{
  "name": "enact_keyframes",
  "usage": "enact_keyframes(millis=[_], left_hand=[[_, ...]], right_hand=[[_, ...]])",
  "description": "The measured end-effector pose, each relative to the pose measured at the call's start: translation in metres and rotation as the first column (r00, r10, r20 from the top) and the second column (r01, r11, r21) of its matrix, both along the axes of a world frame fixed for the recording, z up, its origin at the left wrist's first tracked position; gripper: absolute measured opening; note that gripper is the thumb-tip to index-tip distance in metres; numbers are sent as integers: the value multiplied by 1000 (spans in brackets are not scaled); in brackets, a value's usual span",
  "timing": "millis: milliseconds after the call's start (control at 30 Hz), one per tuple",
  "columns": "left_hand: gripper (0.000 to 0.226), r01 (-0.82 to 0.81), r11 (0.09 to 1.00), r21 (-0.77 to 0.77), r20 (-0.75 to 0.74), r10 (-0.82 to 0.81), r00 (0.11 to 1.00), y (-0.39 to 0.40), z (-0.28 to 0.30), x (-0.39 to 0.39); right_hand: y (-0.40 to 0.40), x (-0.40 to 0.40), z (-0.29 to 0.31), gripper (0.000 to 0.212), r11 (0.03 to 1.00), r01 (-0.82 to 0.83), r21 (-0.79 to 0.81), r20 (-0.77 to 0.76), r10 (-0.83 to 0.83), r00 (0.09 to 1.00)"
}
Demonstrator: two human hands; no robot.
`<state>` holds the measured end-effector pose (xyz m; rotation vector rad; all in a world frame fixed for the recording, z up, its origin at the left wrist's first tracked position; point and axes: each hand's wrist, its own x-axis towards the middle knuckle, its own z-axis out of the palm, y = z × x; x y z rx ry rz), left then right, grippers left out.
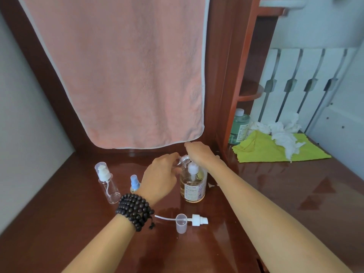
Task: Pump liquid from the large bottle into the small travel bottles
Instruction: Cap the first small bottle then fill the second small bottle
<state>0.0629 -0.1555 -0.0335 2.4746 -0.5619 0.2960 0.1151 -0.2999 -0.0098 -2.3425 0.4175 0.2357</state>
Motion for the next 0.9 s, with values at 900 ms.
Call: enact_keyframes(millis=[900], left_hand=[[13, -36, 999, 36, 13, 36, 999, -9, -9, -9]], right_hand=[[0, 4, -18, 28, 996, 3, -88, 17, -2, 1000]])
